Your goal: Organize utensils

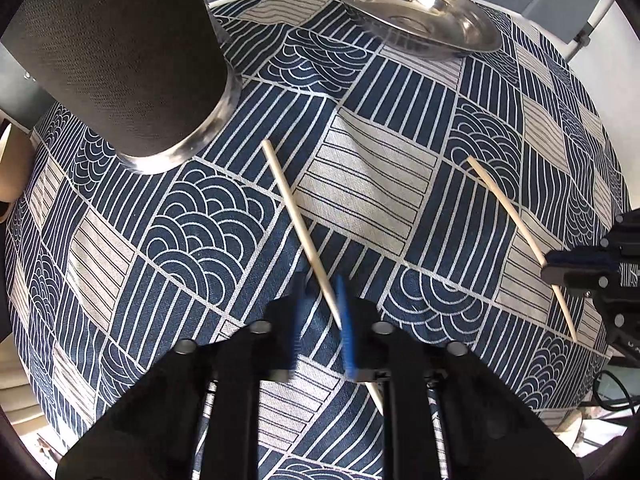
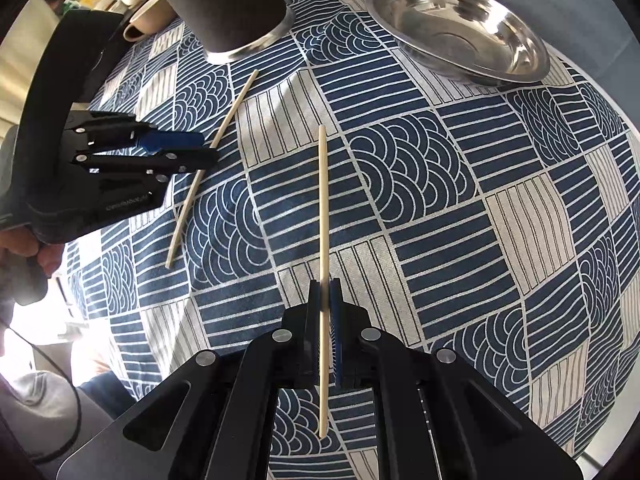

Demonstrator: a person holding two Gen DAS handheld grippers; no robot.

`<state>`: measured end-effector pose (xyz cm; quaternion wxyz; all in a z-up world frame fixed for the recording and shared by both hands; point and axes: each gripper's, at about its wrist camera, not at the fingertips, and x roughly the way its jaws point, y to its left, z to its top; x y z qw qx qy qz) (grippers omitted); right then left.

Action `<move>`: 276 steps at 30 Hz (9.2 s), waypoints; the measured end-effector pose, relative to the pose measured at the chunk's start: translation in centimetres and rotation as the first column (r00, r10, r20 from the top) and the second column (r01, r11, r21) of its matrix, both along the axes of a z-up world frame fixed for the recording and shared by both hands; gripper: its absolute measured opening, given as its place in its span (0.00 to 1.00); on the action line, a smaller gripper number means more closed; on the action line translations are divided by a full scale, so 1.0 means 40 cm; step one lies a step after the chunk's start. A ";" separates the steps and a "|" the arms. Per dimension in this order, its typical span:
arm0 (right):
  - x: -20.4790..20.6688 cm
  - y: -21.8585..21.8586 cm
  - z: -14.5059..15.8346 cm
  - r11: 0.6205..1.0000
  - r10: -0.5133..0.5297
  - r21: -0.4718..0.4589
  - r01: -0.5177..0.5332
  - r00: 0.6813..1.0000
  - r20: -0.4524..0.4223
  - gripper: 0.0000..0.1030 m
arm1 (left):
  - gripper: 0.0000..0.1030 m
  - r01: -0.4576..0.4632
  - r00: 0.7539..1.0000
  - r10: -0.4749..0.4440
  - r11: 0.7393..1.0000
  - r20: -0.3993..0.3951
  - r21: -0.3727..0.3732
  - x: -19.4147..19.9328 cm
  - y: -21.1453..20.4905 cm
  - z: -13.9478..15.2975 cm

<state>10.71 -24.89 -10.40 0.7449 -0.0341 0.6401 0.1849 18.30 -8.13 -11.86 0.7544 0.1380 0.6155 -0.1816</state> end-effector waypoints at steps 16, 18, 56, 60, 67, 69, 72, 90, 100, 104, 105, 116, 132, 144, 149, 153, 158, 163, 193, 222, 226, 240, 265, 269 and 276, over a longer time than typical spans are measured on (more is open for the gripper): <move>0.030 0.100 -0.025 0.998 0.058 -0.023 -0.059 0.997 -0.040 0.04 | 0.04 -0.074 0.989 0.069 0.997 -0.128 -0.036 -0.043 0.142 0.004; 0.033 0.114 -0.020 0.998 0.066 -0.010 -0.067 0.997 -0.038 0.04 | 0.04 -0.085 0.989 0.079 0.996 -0.128 -0.042 -0.049 0.157 0.014; 0.232 0.291 0.356 0.991 0.099 0.049 -0.124 0.933 0.347 0.04 | 0.04 -0.199 0.933 0.222 0.974 0.283 -0.108 0.104 0.361 0.423; 0.274 0.307 0.393 0.991 0.071 0.078 -0.110 0.917 0.392 0.04 | 0.04 -0.185 0.914 0.215 0.976 0.344 -0.119 0.140 0.354 0.460; 0.344 0.325 0.469 0.984 -0.014 0.160 -0.072 0.876 0.481 0.05 | 0.04 -0.152 0.886 0.223 0.968 0.406 -0.199 0.217 0.344 0.505; 0.365 0.340 0.484 0.984 -0.014 0.160 -0.076 0.867 0.498 0.05 | 0.04 -0.140 0.882 0.224 0.965 0.415 -0.224 0.232 0.341 0.515; 0.385 0.358 0.491 0.983 -0.020 0.167 -0.077 0.859 0.512 0.05 | 0.04 -0.118 0.876 0.211 0.966 0.435 -0.232 0.254 0.328 0.525; 0.496 0.372 0.485 0.960 -0.139 0.278 -0.042 0.789 0.599 0.05 | 0.05 -0.036 0.798 0.238 0.936 0.554 -0.351 0.329 0.294 0.522; 0.533 0.374 0.462 0.945 -0.175 0.326 -0.040 0.777 0.605 0.05 | 0.05 0.024 0.771 0.236 0.917 0.591 -0.398 0.329 0.283 0.466; 0.533 0.386 0.448 0.935 -0.186 0.350 -0.059 0.757 0.626 0.05 | 0.05 0.033 0.759 0.242 0.913 0.604 -0.407 0.310 0.289 0.452; 0.532 0.387 0.443 0.932 -0.189 0.357 -0.062 0.757 0.625 0.05 | 0.05 0.035 0.757 0.242 0.913 0.607 -0.407 0.307 0.291 0.447; 0.501 0.394 0.344 0.932 -0.161 0.353 -0.080 0.781 0.603 0.05 | 0.05 0.071 0.756 0.204 0.919 0.623 -0.387 0.255 0.285 0.381; 0.462 0.352 0.359 0.939 -0.183 0.341 -0.048 0.770 0.611 0.05 | 0.18 0.012 0.756 0.256 0.915 0.602 -0.404 0.240 0.324 0.373; 0.438 0.340 0.371 0.940 -0.192 0.340 -0.034 0.770 0.608 0.08 | 0.31 -0.057 0.760 0.313 0.905 0.569 -0.422 0.215 0.373 0.377; 0.423 0.342 0.390 0.944 -0.181 0.327 -0.037 0.772 0.609 0.09 | 0.34 -0.095 0.761 0.347 0.895 0.548 -0.435 0.205 0.403 0.383; 0.401 0.341 0.408 0.951 -0.166 0.306 -0.037 0.776 0.609 0.11 | 0.44 -0.128 0.759 0.370 0.892 0.536 -0.434 0.187 0.420 0.391; 0.360 0.344 0.423 0.961 -0.143 0.273 -0.035 0.784 0.604 0.28 | 0.56 -0.185 0.756 0.405 0.886 0.514 -0.426 0.147 0.440 0.395; 0.318 0.342 0.417 0.969 -0.139 0.246 -0.010 0.801 0.582 0.46 | 0.58 -0.262 0.767 0.431 0.887 0.476 -0.381 0.117 0.449 0.382; 0.060 0.275 0.275 0.955 -0.176 0.290 0.057 0.898 0.403 0.89 | 0.94 -0.372 0.808 0.476 0.869 0.347 -0.326 -0.190 0.386 0.310; -0.148 0.246 0.375 0.970 -0.213 0.212 0.122 0.848 0.485 0.91 | 0.94 -0.448 0.789 0.533 0.840 0.306 -0.306 -0.353 0.368 0.392; -0.160 0.228 0.386 0.969 -0.221 0.212 0.130 0.841 0.493 0.91 | 0.94 -0.450 0.769 0.539 0.839 0.344 -0.307 -0.363 0.362 0.411; -0.179 0.215 0.372 0.977 -0.204 0.163 0.141 0.844 0.496 0.91 | 0.94 -0.455 0.786 0.536 0.838 0.307 -0.301 -0.358 0.340 0.397; -0.185 0.218 0.358 0.974 -0.206 0.184 0.133 0.857 0.472 0.91 | 0.94 -0.457 0.804 0.520 0.850 0.287 -0.261 -0.366 0.322 0.377; -0.181 0.212 0.353 0.971 -0.215 0.190 0.142 0.862 0.459 0.91 | 0.94 -0.452 0.809 0.512 0.856 0.289 -0.250 -0.369 0.313 0.377; -0.182 0.213 0.352 0.972 -0.213 0.190 0.138 0.862 0.461 0.91 | 0.94 -0.456 0.807 0.514 0.855 0.291 -0.248 -0.371 0.313 0.378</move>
